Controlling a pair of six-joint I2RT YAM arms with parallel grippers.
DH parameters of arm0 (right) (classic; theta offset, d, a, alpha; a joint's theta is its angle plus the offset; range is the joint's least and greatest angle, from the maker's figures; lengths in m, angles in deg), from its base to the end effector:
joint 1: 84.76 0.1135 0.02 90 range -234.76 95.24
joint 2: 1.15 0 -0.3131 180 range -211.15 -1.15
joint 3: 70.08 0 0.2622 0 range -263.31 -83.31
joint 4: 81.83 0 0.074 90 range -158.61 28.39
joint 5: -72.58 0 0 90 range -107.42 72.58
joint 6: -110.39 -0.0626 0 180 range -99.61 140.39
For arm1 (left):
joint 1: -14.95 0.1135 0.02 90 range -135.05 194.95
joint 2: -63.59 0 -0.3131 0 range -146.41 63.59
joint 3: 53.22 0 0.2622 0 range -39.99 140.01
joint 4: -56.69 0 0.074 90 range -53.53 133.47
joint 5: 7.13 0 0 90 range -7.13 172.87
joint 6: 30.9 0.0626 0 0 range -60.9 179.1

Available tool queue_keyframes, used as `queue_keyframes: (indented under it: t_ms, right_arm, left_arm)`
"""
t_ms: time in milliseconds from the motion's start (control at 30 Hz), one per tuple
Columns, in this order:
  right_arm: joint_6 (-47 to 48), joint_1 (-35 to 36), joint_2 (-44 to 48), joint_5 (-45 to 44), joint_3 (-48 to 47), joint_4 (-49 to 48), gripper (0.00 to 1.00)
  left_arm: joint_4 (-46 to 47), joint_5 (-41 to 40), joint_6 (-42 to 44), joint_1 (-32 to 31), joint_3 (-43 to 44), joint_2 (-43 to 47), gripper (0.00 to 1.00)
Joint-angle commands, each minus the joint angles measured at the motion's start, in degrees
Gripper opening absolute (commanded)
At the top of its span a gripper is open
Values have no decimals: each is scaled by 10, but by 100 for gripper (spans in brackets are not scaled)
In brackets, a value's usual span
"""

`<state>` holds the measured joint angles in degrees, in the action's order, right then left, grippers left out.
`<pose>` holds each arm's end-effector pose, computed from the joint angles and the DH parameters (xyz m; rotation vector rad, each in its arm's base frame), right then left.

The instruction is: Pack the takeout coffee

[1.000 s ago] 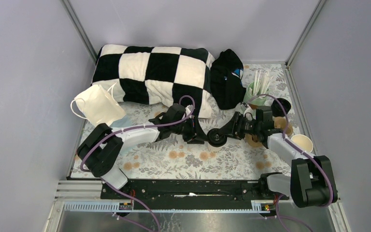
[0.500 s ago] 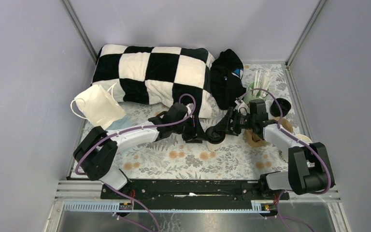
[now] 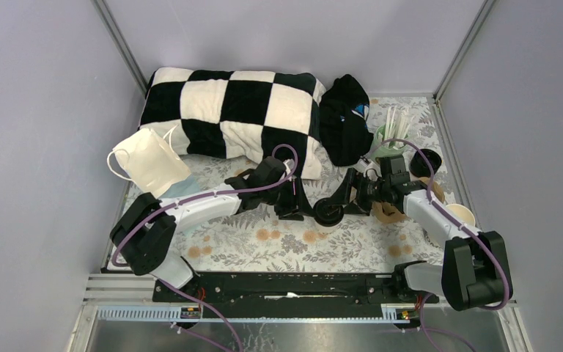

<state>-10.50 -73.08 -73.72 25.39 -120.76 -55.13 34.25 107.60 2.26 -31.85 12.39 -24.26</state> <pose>0.2351 0.0920 0.2245 0.0510 2.4835 1.2347 0.2164 -0.2687 0.2351 0.0099 2.7117 -1.2522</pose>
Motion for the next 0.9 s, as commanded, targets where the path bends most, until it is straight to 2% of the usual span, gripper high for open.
queue_keyframes:
  t_ms: [0, 400, 467, 533, 600, 767, 867]
  right_arm:
    - [26, 5, 26, -28, -27, 75, 84]
    - [44, 2, 49, -20, -57, 136, 94]
    - [56, 2, 53, -16, -62, 166, 94]
    - [61, 1, 63, -11, -58, 192, 94]
    - [56, 2, 74, 7, -48, 204, 93]
    - [27, 2, 79, 49, -24, 182, 87]
    - [16, 2, 70, 74, -10, 154, 86]
  left_arm:
    - [-37, -16, 25, -1, 11, 30, 52]
    - [-49, 13, 34, 22, 51, 43, 61]
    - [-45, 18, 31, 23, 58, 44, 66]
    - [-10, 45, 15, 27, 59, 39, 77]
    - [21, 75, -3, 31, 66, 19, 81]
    - [15, 84, 6, 35, 105, -35, 79]
    - [8, 95, 14, 35, 103, -59, 72]
